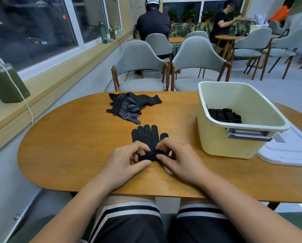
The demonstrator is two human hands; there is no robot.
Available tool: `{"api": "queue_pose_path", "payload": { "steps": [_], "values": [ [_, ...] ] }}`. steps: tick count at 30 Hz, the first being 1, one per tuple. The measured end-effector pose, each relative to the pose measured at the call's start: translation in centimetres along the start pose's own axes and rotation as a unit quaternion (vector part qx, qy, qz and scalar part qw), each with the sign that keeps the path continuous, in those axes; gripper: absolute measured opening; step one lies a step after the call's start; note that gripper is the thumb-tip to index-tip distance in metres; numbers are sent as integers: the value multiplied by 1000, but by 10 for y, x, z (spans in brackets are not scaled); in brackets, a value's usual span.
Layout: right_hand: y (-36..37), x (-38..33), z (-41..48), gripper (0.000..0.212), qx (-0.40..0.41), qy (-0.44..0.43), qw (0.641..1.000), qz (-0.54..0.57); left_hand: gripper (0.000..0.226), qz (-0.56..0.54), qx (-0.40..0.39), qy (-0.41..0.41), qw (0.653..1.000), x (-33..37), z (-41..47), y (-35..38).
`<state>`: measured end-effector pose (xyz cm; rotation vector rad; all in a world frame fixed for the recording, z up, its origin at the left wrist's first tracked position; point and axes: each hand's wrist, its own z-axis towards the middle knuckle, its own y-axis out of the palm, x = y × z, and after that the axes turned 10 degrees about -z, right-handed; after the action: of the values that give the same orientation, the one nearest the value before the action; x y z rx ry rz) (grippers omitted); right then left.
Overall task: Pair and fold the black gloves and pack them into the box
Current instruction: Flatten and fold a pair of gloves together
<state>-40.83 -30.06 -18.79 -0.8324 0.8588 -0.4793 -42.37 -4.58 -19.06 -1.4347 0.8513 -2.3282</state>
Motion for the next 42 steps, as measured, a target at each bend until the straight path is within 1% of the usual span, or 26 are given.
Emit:
{"api": "queue_pose_path", "payload": {
  "steps": [2,4,7,12,17,18,20,22,25,27,31,36,39,42],
  "values": [
    [0,2,1,9,8,15,1000,17,26,-15,23,-9,1000,3,1,4],
    [-1,4,2,5,10,38,999,31,18,-19,31,-17,999,3,2,7],
    [0,5,4,7,8,60,998,34,5,-26,28,-33,999,-1,5,7],
    [4,6,6,12,11,53,998,-8,11,2,38,-30,999,1,4,8],
    [5,3,5,8,22,40,998,-32,14,37,54,-3,998,6,2,6],
    [5,3,4,6,23,30,999,-34,15,56,54,14,997,8,1,6],
    [4,3,2,11,20,-1,999,-45,15,92,48,48,993,9,-1,7],
    [3,3,1,18,14,-37,997,-63,15,105,40,59,992,8,-2,8],
    [3,0,1,16,6,-65,994,-88,12,110,37,60,991,7,-2,8],
    [3,-2,1,14,3,-63,994,-89,10,103,35,57,992,7,-3,8],
    [3,-4,0,13,-16,-55,995,-85,16,92,21,44,995,5,-2,7],
    [4,-4,2,15,-15,-51,994,-91,15,98,37,41,994,4,-1,9],
    [3,-2,1,12,-11,-39,998,-45,11,77,48,29,995,4,-3,8],
    [0,-1,1,14,-13,-5,1000,14,18,30,52,2,998,4,-1,5]
  ]
}}
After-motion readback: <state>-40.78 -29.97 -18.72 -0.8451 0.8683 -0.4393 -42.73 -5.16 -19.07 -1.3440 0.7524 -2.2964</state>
